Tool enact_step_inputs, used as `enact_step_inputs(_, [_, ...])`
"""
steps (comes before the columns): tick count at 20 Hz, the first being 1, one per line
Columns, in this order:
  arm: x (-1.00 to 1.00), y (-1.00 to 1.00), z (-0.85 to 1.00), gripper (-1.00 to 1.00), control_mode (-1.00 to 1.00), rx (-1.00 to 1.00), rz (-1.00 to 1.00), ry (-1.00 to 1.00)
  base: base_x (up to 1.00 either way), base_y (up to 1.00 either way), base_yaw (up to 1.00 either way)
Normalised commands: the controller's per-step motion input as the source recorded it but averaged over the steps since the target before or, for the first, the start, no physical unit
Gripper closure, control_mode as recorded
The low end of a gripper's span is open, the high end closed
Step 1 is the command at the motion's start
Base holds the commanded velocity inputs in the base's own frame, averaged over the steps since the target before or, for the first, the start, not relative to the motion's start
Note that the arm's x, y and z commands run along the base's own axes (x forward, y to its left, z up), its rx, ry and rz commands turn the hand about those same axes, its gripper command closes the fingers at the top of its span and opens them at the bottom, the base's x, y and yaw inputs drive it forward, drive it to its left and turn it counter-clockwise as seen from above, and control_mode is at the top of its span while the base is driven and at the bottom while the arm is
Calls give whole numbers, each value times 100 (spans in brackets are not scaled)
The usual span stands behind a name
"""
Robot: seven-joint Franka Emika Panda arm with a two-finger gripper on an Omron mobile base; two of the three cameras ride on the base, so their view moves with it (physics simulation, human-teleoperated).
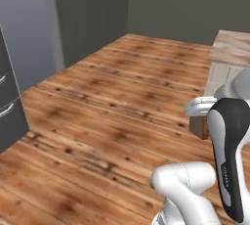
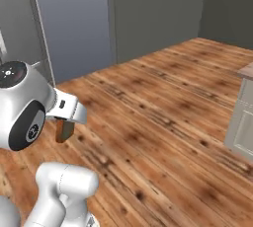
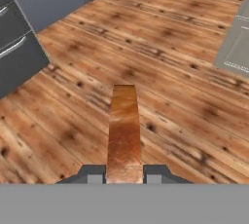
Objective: Start the toaster. Once the lever pops up, take the bread to the plate on the dining counter.
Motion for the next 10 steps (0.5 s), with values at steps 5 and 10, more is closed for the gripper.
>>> enact_step_inputs(5, [0, 0, 0, 100, 100, 0, 0, 0, 41, 3, -54])
enact_step_inputs(10, [0, 0, 0, 100, 100, 0, 0, 0, 38, 3, -54])
